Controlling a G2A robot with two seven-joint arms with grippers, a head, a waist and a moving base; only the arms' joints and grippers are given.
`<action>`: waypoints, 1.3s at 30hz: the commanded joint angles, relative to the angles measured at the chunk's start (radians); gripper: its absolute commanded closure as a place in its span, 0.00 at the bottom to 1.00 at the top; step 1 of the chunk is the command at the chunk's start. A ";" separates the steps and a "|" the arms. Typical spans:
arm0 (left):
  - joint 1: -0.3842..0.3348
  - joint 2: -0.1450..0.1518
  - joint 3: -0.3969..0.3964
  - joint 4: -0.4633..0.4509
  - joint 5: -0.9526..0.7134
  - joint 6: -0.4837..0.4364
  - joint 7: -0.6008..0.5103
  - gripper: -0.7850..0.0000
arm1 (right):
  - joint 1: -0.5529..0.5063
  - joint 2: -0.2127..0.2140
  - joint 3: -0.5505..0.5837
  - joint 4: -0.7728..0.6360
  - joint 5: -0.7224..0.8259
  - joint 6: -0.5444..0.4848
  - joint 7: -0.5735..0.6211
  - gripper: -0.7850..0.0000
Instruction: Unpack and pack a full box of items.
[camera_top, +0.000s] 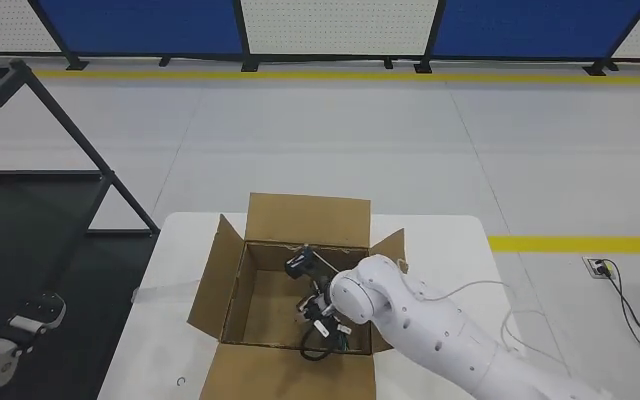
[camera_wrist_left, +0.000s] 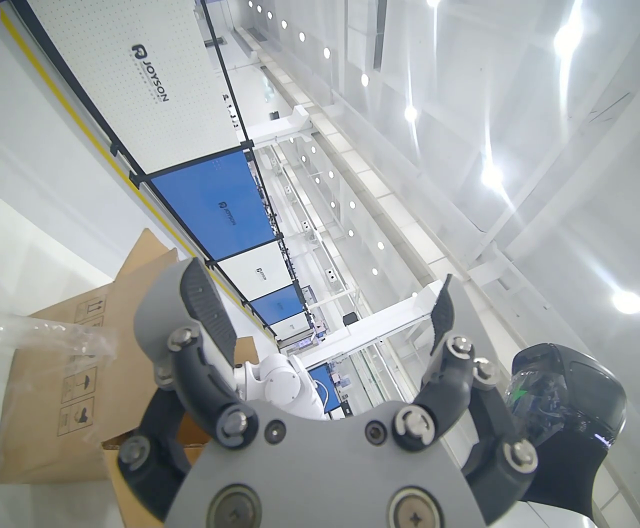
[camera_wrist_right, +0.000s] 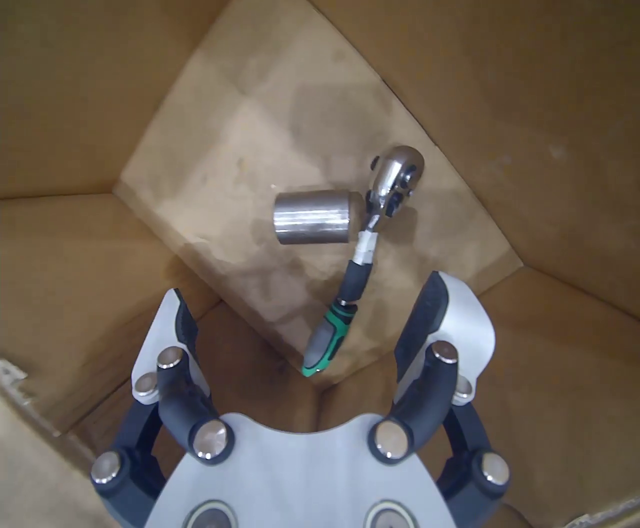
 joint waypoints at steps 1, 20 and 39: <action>0.000 0.000 0.000 0.000 0.000 0.000 0.000 0.00 | 0.008 -0.015 -0.015 0.016 -0.024 0.016 0.017 0.00; 0.000 0.000 0.000 0.000 0.000 0.000 0.000 0.00 | 0.052 -0.163 -0.079 0.308 -0.107 0.030 0.053 0.53; 0.000 0.000 0.000 0.000 0.000 0.000 0.000 0.00 | 0.058 -0.273 -0.067 0.529 -0.100 -0.052 0.045 0.82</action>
